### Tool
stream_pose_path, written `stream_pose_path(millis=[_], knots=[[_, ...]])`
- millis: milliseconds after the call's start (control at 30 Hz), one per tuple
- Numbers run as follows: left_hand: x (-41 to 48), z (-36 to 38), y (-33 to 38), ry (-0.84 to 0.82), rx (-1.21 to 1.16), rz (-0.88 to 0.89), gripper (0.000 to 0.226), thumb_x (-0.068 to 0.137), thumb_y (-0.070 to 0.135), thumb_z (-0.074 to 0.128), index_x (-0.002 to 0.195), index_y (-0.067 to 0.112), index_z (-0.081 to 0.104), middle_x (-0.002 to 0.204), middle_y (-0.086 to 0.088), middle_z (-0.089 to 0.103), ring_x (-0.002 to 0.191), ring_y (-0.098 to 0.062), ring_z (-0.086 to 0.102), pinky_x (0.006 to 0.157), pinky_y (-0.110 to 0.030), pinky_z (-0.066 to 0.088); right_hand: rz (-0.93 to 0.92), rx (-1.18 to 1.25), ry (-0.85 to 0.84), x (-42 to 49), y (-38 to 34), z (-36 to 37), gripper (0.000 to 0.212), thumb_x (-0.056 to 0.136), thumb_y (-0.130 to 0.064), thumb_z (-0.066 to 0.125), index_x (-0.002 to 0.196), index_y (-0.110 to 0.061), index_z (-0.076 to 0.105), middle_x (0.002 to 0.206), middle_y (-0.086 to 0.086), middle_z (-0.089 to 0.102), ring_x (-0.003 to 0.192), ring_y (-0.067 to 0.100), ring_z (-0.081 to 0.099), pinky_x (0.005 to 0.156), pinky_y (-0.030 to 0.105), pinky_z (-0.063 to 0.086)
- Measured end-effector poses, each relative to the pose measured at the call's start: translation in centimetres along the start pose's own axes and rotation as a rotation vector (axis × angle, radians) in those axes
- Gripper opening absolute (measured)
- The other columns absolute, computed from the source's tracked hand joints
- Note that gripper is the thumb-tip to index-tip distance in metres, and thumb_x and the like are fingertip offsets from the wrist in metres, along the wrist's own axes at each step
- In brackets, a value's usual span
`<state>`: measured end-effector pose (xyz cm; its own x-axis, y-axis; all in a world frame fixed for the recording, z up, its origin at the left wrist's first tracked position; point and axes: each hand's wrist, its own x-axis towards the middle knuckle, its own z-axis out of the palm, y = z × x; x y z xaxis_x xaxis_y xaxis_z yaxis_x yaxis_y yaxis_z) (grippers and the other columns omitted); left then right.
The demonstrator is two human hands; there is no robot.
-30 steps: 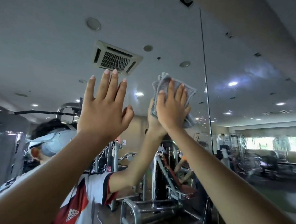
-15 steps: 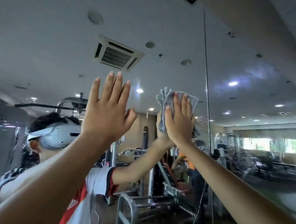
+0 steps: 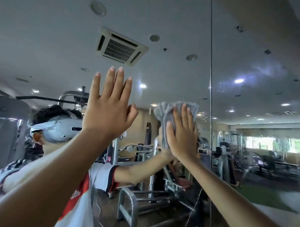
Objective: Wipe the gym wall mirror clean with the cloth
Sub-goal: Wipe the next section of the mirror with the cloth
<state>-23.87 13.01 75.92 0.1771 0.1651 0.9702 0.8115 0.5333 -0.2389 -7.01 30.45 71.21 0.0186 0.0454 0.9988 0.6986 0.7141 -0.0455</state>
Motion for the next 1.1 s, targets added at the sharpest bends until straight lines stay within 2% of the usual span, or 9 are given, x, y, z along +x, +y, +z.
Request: stream_pose_path(millis=[100,167,300,433,533,633,700,1000,1100], knots=[[-0.8,0.2,0.3,0.036,-0.037,0.011,0.072,0.097,0.048,0.022,0.157,0.006,0.026,0.164,-0.02,0.017,0.153,-0.034,0.012,0.123,-0.056,0.005,0.277,-0.004,-0.026,4.8,-3.6,0.0,0.069,0.094,-0.056,-0.002,0.157,-0.029,0.006,0.166,0.005,0.011,0.153,0.023,0.008,0.123,0.053,0.008],[-0.9,0.3,0.2,0.041,-0.046,0.02,0.072,0.097,0.047,0.025,0.156,0.006,0.028,0.164,-0.02,0.019,0.153,-0.034,0.014,0.123,-0.056,0.005,0.265,-0.005,-0.06,5.7,-5.9,-0.3,0.075,0.091,-0.055,-0.004,0.159,-0.027,0.006,0.167,0.007,0.006,0.154,0.024,0.004,0.121,0.051,0.004],[-1.0,0.2,-0.1,0.019,-0.024,0.026,0.074,0.098,0.051,0.017,0.157,0.008,0.024,0.165,-0.018,0.015,0.154,-0.032,0.01,0.123,-0.054,0.004,-0.118,0.016,0.025,1.7,-6.4,-0.5,0.059,0.103,-0.048,0.013,0.157,-0.024,0.019,0.165,0.008,0.019,0.153,0.024,0.014,0.121,0.049,0.016],[-2.7,0.2,0.2,0.036,-0.029,0.039,0.072,0.099,0.051,0.02,0.157,0.008,0.023,0.165,-0.017,0.014,0.154,-0.031,0.01,0.123,-0.054,0.004,-0.384,0.019,-0.038,-2.3,-0.5,-0.3,0.054,0.107,-0.046,0.011,0.156,-0.025,0.019,0.165,0.006,0.018,0.154,0.021,0.01,0.125,0.047,0.008],[-3.6,0.1,0.5,0.057,-0.054,0.033,0.07,0.099,0.045,0.025,0.156,0.006,0.026,0.164,-0.018,0.018,0.153,-0.032,0.014,0.123,-0.055,0.005,-0.147,0.009,0.026,-1.5,0.3,0.0,0.054,0.107,-0.046,0.009,0.156,-0.025,0.021,0.164,0.004,0.019,0.153,0.018,0.009,0.126,0.039,0.001],[-3.6,-0.1,0.6,0.07,-0.071,0.034,0.069,0.098,0.044,0.027,0.156,0.005,0.028,0.163,-0.019,0.021,0.153,-0.033,0.016,0.123,-0.054,0.004,0.256,0.015,0.035,2.3,-2.9,0.0,0.062,0.1,-0.05,0.006,0.156,-0.026,0.013,0.165,0.004,0.015,0.153,0.02,0.01,0.124,0.047,0.006],[-3.6,-0.1,0.5,0.071,-0.086,0.032,0.069,0.098,0.043,0.028,0.156,0.005,0.028,0.163,-0.019,0.022,0.153,-0.033,0.016,0.123,-0.054,0.004,0.349,0.013,-0.048,3.8,-5.1,0.0,0.067,0.097,-0.05,0.006,0.159,-0.025,0.007,0.167,0.006,0.006,0.154,0.023,0.004,0.121,0.051,0.001],[-4.5,-0.1,0.4,0.053,-0.095,0.043,0.071,0.098,0.046,0.027,0.155,0.005,0.029,0.163,-0.019,0.021,0.153,-0.033,0.015,0.123,-0.054,0.003,-0.389,0.028,-0.064,-6.4,-1.6,-0.3,0.054,0.106,-0.046,0.016,0.157,-0.028,0.014,0.165,0.007,0.017,0.153,0.025,0.014,0.124,0.049,0.008],[-6.2,-0.3,1.1,0.016,-0.069,0.06,0.071,0.098,0.043,0.031,0.156,0.003,0.027,0.164,-0.02,0.019,0.153,-0.035,0.012,0.123,-0.058,0.007,-0.236,0.003,-0.082,-6.6,2.1,-0.6,0.055,0.106,-0.046,0.015,0.157,-0.025,0.015,0.165,0.007,0.016,0.153,0.024,0.012,0.124,0.046,0.007]])
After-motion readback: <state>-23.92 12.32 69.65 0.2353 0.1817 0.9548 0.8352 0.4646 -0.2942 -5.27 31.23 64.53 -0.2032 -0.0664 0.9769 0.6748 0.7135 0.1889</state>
